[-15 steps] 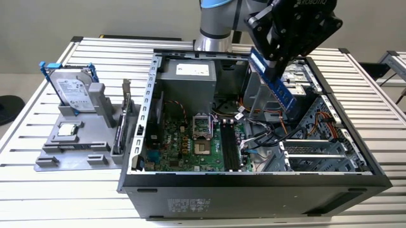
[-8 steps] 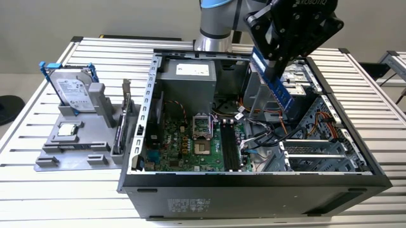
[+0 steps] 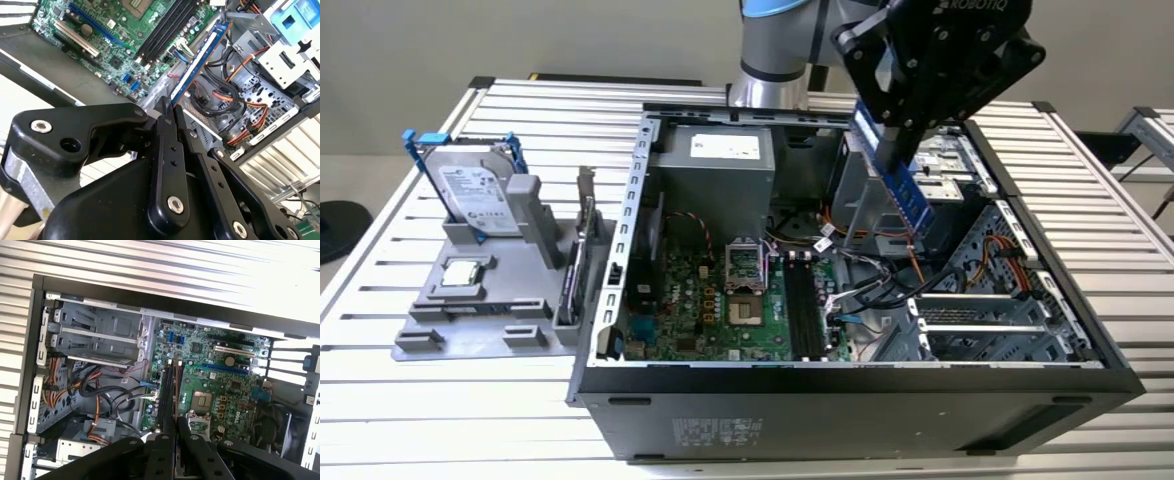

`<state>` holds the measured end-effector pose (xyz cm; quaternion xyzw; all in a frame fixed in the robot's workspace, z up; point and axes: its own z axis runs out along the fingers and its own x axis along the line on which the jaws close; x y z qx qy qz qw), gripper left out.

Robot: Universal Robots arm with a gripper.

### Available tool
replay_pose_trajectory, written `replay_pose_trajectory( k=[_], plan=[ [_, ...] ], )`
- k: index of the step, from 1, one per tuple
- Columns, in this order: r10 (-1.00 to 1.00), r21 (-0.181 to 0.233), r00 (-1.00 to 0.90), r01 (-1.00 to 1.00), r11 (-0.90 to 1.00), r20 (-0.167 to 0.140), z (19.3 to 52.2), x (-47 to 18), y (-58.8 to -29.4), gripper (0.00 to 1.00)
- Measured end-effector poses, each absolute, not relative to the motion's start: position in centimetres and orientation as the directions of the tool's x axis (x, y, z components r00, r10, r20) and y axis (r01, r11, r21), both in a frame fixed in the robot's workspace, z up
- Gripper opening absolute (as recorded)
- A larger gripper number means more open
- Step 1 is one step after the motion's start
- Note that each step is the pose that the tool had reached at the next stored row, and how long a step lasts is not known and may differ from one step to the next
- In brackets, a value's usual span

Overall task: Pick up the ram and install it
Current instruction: 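Insert the ram into the slot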

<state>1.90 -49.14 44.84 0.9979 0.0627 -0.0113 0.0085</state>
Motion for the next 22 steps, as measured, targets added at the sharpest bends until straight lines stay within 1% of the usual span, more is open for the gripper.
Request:
replay_pose_trajectory(
  k=[9, 22],
  plan=[
    [0.112, 0.016, 0.993, 0.113, -0.994, -0.024, 44.8, 1.9, -49.1, 0.0],
    [0.112, 0.018, 0.993, 0.112, -0.994, -0.024, 43.7, 1.9, -49.1, 0.0]
  ],
)
